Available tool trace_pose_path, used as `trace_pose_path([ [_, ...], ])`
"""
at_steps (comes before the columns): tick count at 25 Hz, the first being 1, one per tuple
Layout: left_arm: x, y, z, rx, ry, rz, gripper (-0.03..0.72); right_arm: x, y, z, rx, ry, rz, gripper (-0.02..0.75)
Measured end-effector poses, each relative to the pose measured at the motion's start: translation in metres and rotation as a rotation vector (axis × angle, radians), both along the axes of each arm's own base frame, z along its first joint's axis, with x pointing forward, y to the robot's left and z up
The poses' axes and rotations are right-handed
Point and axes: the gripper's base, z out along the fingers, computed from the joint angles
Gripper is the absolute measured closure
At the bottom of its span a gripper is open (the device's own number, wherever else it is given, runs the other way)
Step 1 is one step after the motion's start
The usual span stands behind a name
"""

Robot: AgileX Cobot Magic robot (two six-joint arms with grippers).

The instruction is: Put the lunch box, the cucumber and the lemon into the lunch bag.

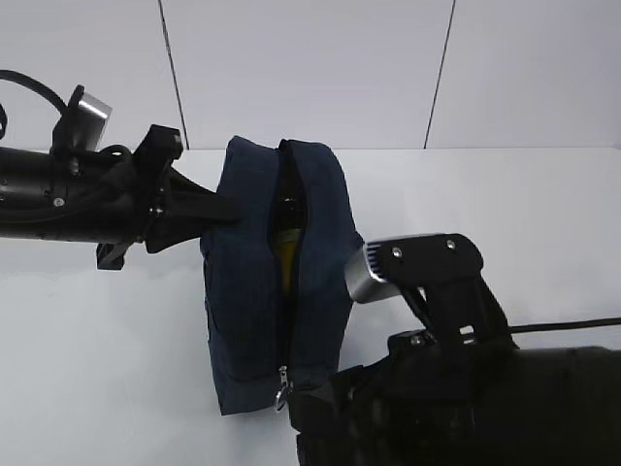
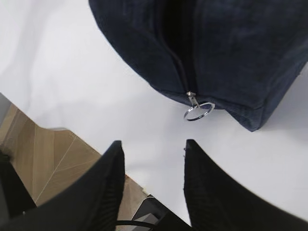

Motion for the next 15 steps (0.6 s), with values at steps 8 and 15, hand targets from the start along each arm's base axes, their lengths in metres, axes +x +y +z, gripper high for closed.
trace_pose_path([
  [8, 0.000, -0.001, 0.002, -0.037, 0.008, 0.000, 0.693, 0.004, 0.002, -0.027, -0.045, -0.019, -0.111, 0.413],
  [15, -0.001, -0.002, 0.003, -0.046, 0.010, -0.004, 0.694, 0.004, 0.010, -0.034, -0.055, 0.003, -0.117, 0.413],
])
